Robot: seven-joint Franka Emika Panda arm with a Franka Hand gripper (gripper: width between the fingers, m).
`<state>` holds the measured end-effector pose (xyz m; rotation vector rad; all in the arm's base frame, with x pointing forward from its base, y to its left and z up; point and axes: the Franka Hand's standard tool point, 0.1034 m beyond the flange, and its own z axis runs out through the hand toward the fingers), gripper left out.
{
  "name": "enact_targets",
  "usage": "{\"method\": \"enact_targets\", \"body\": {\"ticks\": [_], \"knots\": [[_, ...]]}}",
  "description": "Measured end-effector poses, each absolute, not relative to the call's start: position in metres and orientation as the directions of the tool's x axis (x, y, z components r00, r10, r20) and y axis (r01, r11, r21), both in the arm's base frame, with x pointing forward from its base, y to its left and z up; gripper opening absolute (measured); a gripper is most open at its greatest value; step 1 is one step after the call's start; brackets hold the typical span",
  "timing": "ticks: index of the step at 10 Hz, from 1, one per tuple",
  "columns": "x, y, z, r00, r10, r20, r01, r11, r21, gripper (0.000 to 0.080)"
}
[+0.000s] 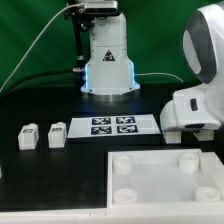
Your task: Assemble one leg
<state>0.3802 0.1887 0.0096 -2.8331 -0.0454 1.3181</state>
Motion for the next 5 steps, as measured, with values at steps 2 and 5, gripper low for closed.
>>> {"method": "enact_targets", "body": {"ticks": [2, 5], "knots": [[0.3802, 0.1887, 0.0096, 0.644, 0.033, -0.764, 0.019, -0.999, -0.027, 0.0291], [0.3802, 0.1887, 0.0096, 0.644, 0.033, -0.764, 0.019, -0.999, -0.027, 0.0291]]}}
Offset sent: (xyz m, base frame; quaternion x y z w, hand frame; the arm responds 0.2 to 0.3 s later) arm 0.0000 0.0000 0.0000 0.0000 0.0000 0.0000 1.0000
